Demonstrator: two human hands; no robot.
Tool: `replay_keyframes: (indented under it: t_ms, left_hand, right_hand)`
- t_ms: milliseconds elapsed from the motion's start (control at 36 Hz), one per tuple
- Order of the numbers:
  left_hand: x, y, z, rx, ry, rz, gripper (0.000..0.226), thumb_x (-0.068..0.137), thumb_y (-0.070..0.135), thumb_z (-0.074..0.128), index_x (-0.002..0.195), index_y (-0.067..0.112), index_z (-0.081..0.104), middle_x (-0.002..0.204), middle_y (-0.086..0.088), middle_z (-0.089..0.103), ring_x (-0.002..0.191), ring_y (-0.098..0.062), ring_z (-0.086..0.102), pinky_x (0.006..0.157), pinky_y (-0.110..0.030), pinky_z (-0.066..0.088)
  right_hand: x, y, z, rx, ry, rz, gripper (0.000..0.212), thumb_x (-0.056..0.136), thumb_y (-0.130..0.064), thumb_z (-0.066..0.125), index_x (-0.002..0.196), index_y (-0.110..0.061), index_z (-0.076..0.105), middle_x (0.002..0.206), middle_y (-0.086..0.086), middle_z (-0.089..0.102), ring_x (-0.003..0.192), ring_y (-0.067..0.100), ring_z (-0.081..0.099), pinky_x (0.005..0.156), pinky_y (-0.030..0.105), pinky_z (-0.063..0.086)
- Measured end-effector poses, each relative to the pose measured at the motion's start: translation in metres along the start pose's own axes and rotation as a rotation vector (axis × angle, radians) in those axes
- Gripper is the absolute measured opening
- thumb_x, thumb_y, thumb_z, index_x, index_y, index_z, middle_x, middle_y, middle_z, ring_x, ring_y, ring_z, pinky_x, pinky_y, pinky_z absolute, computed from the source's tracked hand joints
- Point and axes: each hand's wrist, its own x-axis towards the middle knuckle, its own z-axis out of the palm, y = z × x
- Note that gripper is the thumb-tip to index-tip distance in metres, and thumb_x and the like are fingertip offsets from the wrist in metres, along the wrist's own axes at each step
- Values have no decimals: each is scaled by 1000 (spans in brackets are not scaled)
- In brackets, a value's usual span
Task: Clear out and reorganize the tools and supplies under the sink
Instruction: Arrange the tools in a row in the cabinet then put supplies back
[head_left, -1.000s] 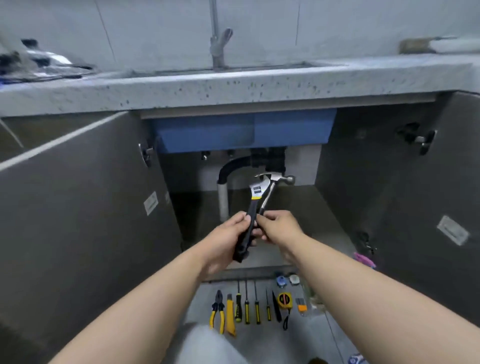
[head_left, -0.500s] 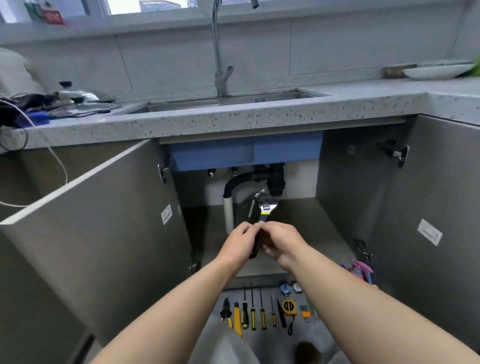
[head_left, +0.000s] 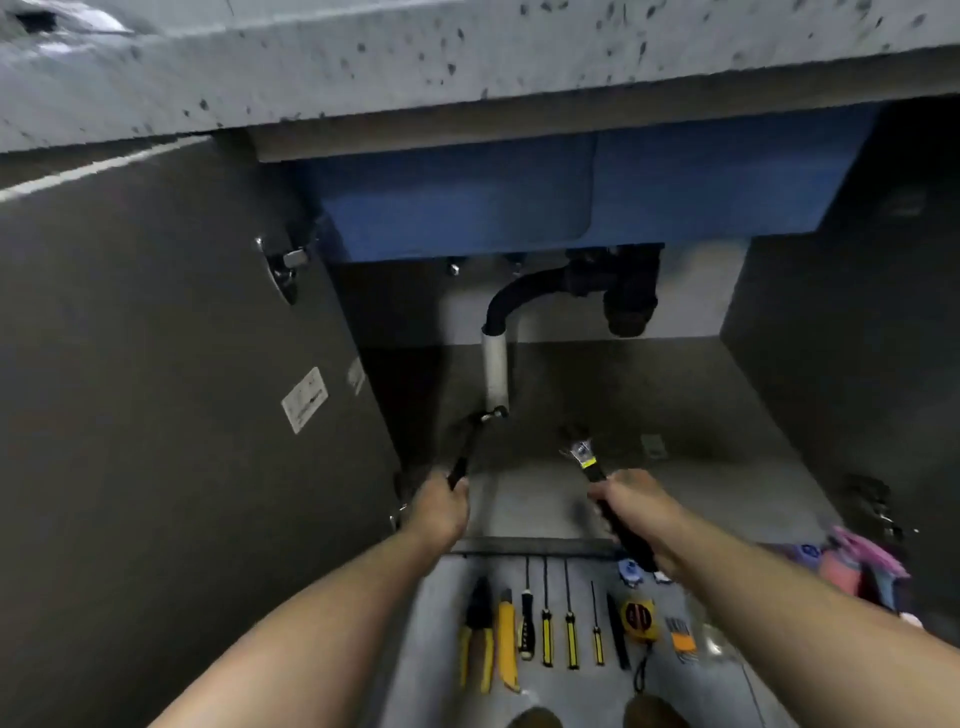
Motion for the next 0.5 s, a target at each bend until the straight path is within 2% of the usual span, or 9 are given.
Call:
replay_keyframes:
  t_ms: [56,139,222,278,361,417,500]
  left_hand:
    - [24,-13,16,55,-8,-48,33,107,32,44,121,6,57,116,-18,65,108,-36,62,76,-29,35]
    - [61,-30,35,128,-15,-97,30,107,29,42,119,6,56,119,-21,66,108,-37,64,74,-30,38]
    - [97,-43,54,166,-18,-107,25,104,22,46,120,3,52,122,-24,65,114,-39,63,85,-36,46]
    - [119,-52,66,184,-22,-117,23,103,20,48,118,3,49,122,-25,65,115,-39,64,88,-38,47]
    - [148,-64,82,177,1,-141,12,99,19,51,107,12,44,122,-22,65,116,-39,63,92,-40,48]
    - [162,-71,91,165,27,-162,13,100,22,52,103,16,40,124,-21,64,118,-39,62,95,-42,47]
    - [179,-80,101,165,60,-187,19,102,26,49,113,12,45,126,-23,62,118,-42,61,96,-44,46]
  right_hand:
    - [26,13,4,-52,-49,20,20,97,-5,49,78,-10,50,58,5,47,46,15,41,40,23,32]
    - [59,32,10,-109,-120,42,15,97,-10,52,83,-10,56,61,3,50,50,14,45,45,24,37]
    - [88,49,17,-114,-150,40,13,96,-9,52,85,-9,57,64,5,53,50,13,47,45,24,39]
    - [107,59,22,-107,-162,45,12,96,-9,52,85,-10,57,67,7,54,54,15,49,50,27,41]
    - [132,70,31,-71,-167,39,11,96,-10,54,85,-9,56,70,8,56,62,20,49,58,33,41]
    - [147,75,37,-52,-153,28,9,95,-9,55,87,-8,58,70,9,56,62,21,49,60,34,40]
    - [166,81,46,-20,-135,24,7,95,-9,56,88,-7,58,69,11,55,61,23,48,60,35,39]
